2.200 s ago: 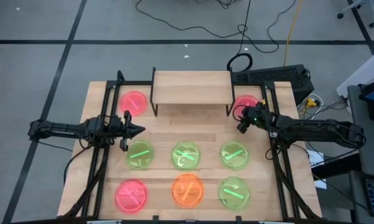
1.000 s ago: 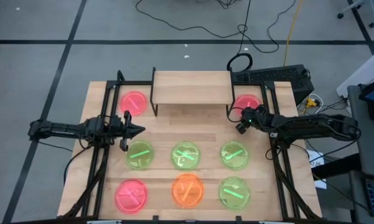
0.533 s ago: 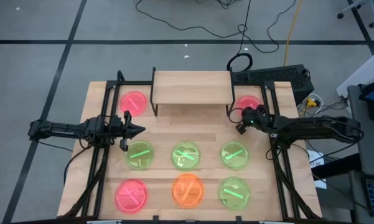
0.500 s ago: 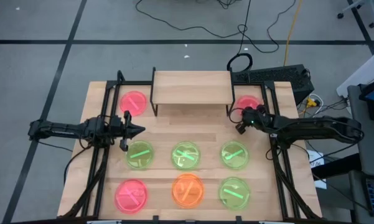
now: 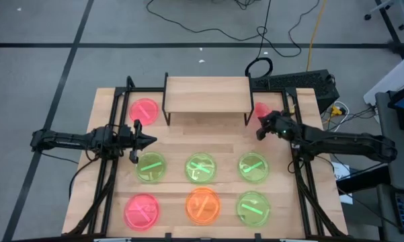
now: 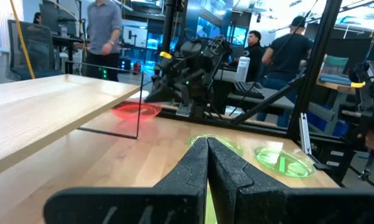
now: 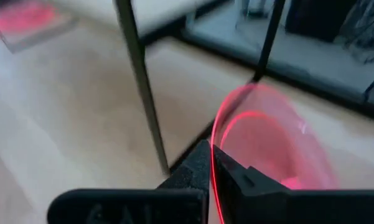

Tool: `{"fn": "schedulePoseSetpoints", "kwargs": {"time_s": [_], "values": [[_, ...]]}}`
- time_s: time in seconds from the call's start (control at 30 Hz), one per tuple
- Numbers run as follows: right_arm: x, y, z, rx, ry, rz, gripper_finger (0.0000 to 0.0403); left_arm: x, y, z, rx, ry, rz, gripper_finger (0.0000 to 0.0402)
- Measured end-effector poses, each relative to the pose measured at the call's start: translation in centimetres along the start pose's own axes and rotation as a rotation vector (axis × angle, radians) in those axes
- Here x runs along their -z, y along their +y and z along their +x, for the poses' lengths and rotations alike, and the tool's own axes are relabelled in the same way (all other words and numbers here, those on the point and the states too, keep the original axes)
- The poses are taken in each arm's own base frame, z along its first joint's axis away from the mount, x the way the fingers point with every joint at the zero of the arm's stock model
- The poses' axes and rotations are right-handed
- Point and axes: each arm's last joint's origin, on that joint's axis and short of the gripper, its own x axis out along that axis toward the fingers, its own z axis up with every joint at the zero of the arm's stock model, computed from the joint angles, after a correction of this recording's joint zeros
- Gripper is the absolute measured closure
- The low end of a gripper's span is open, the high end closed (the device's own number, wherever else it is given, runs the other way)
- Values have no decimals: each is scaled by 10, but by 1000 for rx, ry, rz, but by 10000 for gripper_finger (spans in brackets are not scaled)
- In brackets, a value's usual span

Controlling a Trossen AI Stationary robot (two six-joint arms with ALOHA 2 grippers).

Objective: Place and stack plates onto a shelf
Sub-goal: Put the right red plate on the shelf

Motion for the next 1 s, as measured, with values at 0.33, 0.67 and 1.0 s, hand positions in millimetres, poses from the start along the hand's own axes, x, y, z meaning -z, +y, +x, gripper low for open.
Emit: {"fn": "schedulePoseSetpoints", "kwargs": {"time_s": [0.33, 0.67, 1.0], "values": [[-45, 3, -16, 64, -192, -95, 403, 0, 0, 0, 0, 0, 0, 392], [-104, 14, -32, 62, -351, -212, 403, 0, 0, 0, 0, 0, 0, 392], [-135, 49, 6, -94, -247, -457, 403, 0, 0, 0, 0, 0, 0, 392]]}}
